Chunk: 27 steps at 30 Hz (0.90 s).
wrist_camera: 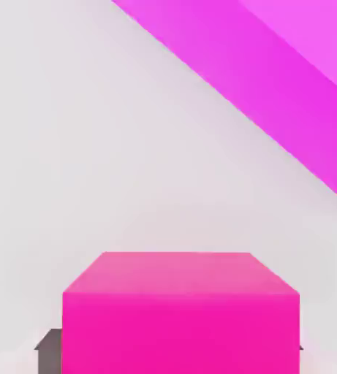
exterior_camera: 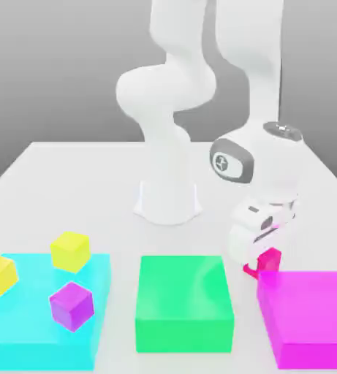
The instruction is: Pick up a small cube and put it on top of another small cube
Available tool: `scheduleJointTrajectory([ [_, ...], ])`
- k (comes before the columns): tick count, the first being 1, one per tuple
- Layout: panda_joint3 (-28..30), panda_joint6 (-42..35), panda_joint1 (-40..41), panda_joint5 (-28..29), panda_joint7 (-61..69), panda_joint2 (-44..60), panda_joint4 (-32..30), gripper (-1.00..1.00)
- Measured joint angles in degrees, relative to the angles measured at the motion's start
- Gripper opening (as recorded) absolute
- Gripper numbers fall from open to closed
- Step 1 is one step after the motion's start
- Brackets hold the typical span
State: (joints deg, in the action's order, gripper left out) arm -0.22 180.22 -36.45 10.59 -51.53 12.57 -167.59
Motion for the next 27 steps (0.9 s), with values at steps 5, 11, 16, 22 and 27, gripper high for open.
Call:
scheduleJointTrajectory([
  [5,-5.9,-4.9,4.9,-4.5,3.7,-5.9,-0.8,-1.0],
  [11,-8.2,-12.9,4.5,-12.8,9.3,-15.6,-2.6,-1.0],
  [16,-2.9,-19.5,9.2,-10.9,14.4,-18.2,1.3,-1.0],
  [22,6.7,-27.6,18.1,-8.6,24.9,-17.8,9.7,-1.0],
  [27,14.0,-34.3,26.3,-8.1,34.7,-17.5,16.9,-1.0],
])
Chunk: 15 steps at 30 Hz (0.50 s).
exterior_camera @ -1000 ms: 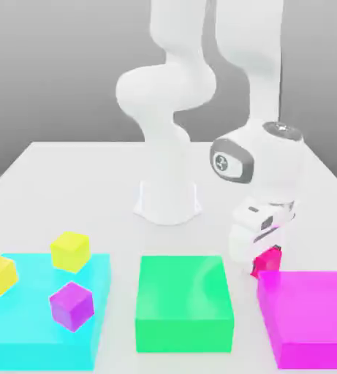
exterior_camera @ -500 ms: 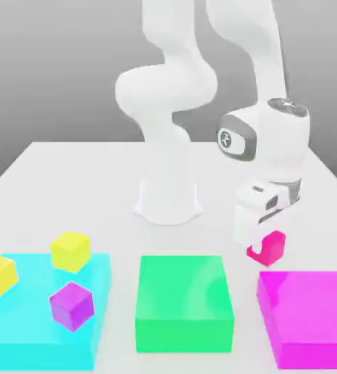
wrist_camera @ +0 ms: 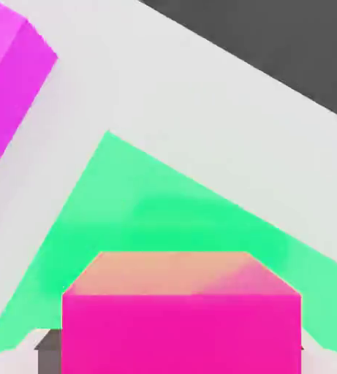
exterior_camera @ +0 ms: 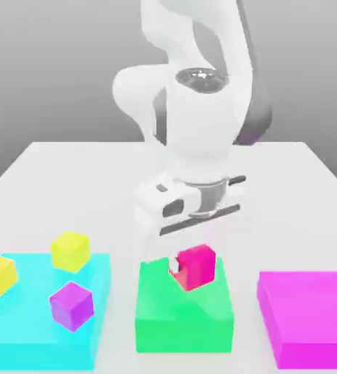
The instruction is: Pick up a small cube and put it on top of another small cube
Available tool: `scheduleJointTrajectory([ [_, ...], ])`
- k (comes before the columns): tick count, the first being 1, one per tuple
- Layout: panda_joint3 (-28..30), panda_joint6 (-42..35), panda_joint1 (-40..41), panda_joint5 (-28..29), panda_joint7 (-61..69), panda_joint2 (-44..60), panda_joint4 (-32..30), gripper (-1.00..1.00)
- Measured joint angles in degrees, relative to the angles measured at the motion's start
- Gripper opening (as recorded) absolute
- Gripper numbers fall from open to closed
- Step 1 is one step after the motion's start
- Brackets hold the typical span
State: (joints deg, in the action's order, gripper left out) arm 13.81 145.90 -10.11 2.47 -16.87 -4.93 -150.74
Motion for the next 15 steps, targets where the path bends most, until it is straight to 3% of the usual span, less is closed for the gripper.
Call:
scheduleJointTrajectory([
  [5,6.0,-6.3,8.5,-0.3,10.0,0.5,6.9,-1.0],
  [10,6.0,1.2,9.3,-4.9,15.0,8.2,6.6,-1.0],
  [11,5.8,2.2,9.4,-5.4,15.4,9.1,6.4,1.0],
  [15,5.8,2.2,9.4,-5.4,15.4,9.1,6.4,1.0],
])
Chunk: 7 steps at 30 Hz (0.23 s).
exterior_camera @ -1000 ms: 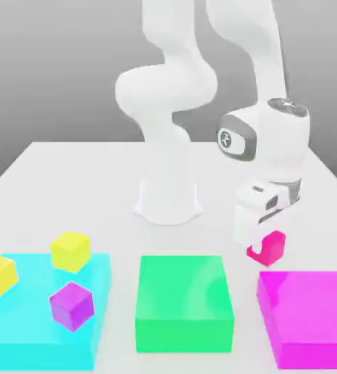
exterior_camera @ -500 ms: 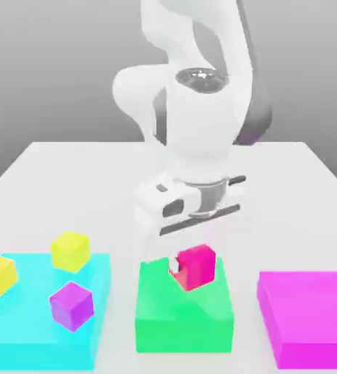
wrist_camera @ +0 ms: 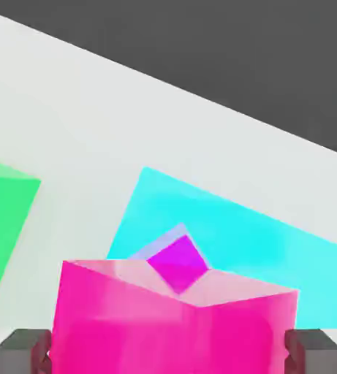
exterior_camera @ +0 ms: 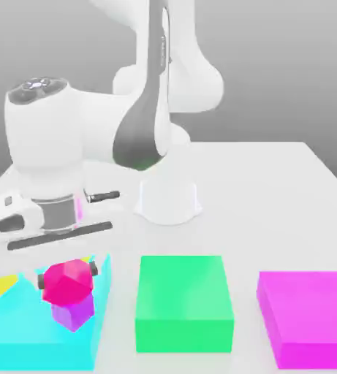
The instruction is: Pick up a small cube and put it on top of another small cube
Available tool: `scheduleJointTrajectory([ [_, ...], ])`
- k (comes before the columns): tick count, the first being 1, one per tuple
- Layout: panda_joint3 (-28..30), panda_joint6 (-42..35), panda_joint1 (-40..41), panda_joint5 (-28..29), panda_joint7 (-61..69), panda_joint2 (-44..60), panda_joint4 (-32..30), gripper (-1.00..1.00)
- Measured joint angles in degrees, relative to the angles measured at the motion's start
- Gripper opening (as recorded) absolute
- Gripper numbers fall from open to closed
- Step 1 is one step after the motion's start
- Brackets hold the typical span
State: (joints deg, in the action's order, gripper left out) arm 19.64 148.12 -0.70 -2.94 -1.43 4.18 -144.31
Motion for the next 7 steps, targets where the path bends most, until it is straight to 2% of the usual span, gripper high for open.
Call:
scheduleJointTrajectory([
  [3,0.0,-0.2,0.0,0.2,-0.1,-0.2,0.1,1.0],
  [7,0.0,-7.3,0.4,3.9,-2.8,-6.5,1.3,1.0],
])
